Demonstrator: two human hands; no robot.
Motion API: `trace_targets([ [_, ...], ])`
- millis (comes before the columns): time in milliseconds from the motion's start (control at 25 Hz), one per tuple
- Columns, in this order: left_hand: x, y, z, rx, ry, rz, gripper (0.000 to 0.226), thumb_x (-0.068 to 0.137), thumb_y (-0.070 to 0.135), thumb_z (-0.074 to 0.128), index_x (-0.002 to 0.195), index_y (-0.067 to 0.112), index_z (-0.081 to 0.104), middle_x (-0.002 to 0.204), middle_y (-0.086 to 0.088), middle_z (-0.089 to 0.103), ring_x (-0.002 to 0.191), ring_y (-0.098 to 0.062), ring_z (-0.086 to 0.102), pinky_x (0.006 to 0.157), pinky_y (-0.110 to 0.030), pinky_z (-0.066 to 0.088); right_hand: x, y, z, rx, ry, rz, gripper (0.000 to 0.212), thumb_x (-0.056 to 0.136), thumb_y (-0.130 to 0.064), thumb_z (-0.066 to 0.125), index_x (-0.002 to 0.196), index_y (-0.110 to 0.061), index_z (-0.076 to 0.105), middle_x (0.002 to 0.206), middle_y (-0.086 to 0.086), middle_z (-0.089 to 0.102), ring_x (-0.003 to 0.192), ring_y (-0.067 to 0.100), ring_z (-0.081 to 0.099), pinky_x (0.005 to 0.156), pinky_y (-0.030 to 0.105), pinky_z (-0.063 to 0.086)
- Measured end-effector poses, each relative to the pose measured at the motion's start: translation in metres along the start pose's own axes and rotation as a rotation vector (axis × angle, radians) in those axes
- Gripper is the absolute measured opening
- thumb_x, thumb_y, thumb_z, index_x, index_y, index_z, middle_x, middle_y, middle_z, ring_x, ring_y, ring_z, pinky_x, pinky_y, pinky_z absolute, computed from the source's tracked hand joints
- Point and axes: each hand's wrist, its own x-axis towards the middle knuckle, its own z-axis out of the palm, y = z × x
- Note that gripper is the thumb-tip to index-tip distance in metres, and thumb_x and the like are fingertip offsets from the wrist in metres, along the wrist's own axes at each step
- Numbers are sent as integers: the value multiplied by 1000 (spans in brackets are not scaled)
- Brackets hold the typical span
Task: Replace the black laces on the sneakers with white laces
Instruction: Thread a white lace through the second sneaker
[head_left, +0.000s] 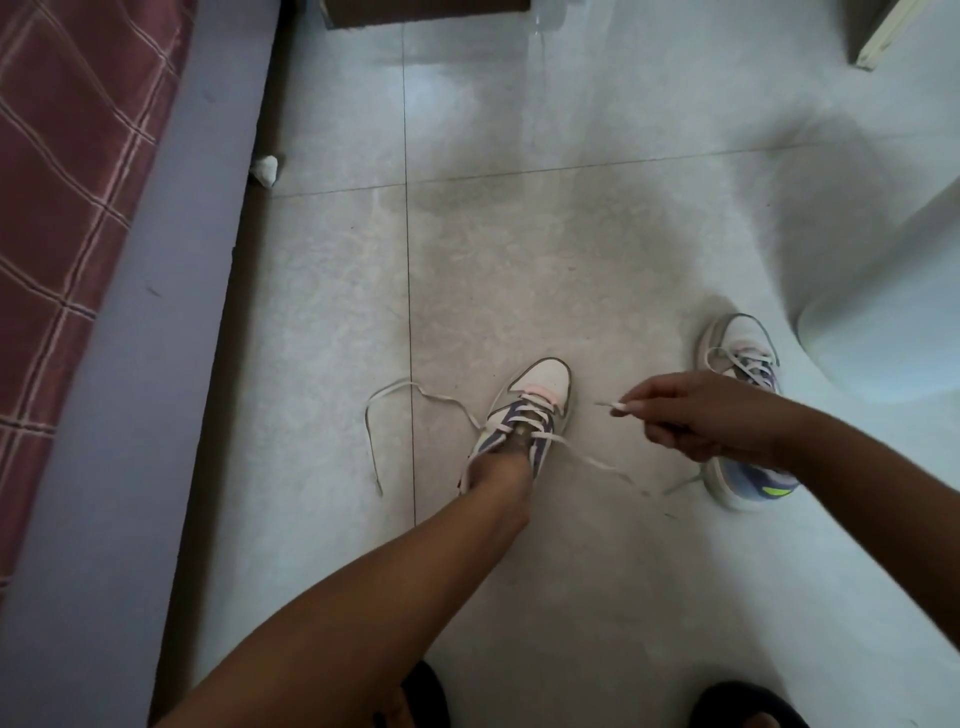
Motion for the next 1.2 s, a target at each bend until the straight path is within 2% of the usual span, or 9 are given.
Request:
trace_targets([
  [80, 5, -5, 0, -54, 79, 75, 24, 83, 22, 70, 106, 16, 66, 120, -6, 64, 112, -25, 58, 105, -41, 41, 16, 1, 18, 24, 110, -29, 16, 89, -21, 61, 93, -6, 66, 52, 2, 46, 38, 8, 26, 37, 16, 20],
  [160, 5, -6, -4, -115, 10, 105, 15, 81, 8, 69, 92, 19, 66, 110, -9, 69, 104, -26, 64, 100, -43, 46, 28, 0, 34, 39, 183, -51, 14, 87, -21, 64, 88, -7, 65, 50, 1, 44, 38, 8, 28, 38, 17, 20],
  [280, 5, -7, -15, -124, -69, 118, 23, 81, 4, 66, 101, 17, 67, 101, -8, 71, 96, -25, 67, 93, -41, 52, 37, 6, 58, 76, 239, -73, 8, 87, -19, 65, 84, -12, 65, 50, 1, 44, 36, 6, 30, 37, 16, 20],
  [440, 5, -1, -23, -237, -142, 72, 16, 81, 1, 65, 88, 15, 68, 77, -2, 75, 69, -14, 71, 55, -20, 53, 39, 19, 81, 58, 337, -139, 12, 86, -15, 66, 75, -17, 67, 46, -11, 53, 38, 2, 42, 37, 14, 32],
  [640, -2, 0, -16, -191, -183, 115, 21, 81, 7, 68, 102, 11, 69, 94, -7, 74, 88, -20, 69, 72, -28, 52, 41, 21, 85, 13, 547, -254, 16, 84, -15, 67, 71, -23, 65, 66, -10, 62, 57, -3, 54, 54, 9, 41],
  [840, -8, 2, -13, -240, -195, 159, 13, 82, 5, 66, 86, 16, 71, 84, -2, 75, 75, -13, 71, 60, -22, 53, 41, 23, 85, 111, 564, -309, 12, 84, -12, 66, 74, -19, 68, 66, -9, 63, 55, -8, 54, 54, 6, 41],
  [1000, -13, 5, -13, -268, -208, 159, 13, 82, 4, 66, 86, 16, 71, 84, -3, 74, 75, -14, 70, 62, -23, 53, 41, 26, 86, 94, 546, -340, 12, 83, -9, 66, 75, -18, 68, 68, -8, 64, 57, -8, 54, 56, 7, 42],
  [1120, -15, 7, -16, -255, -205, 194, 16, 81, 5, 67, 88, 18, 71, 90, -3, 74, 83, -15, 70, 69, -24, 53, 39, 27, 85, -40, 520, -422, 13, 83, -7, 67, 76, -19, 67, 72, -10, 65, 65, -7, 58, 62, 7, 44],
  [1200, -17, 7, -17, -251, -212, 216, 18, 81, 4, 67, 91, 19, 71, 98, -4, 73, 92, -18, 68, 80, -28, 53, 37, 27, 79, -303, 542, -581, 9, 81, -5, 68, 79, -14, 68, 75, -5, 65, 72, 6, 60, 68, 18, 48],
])
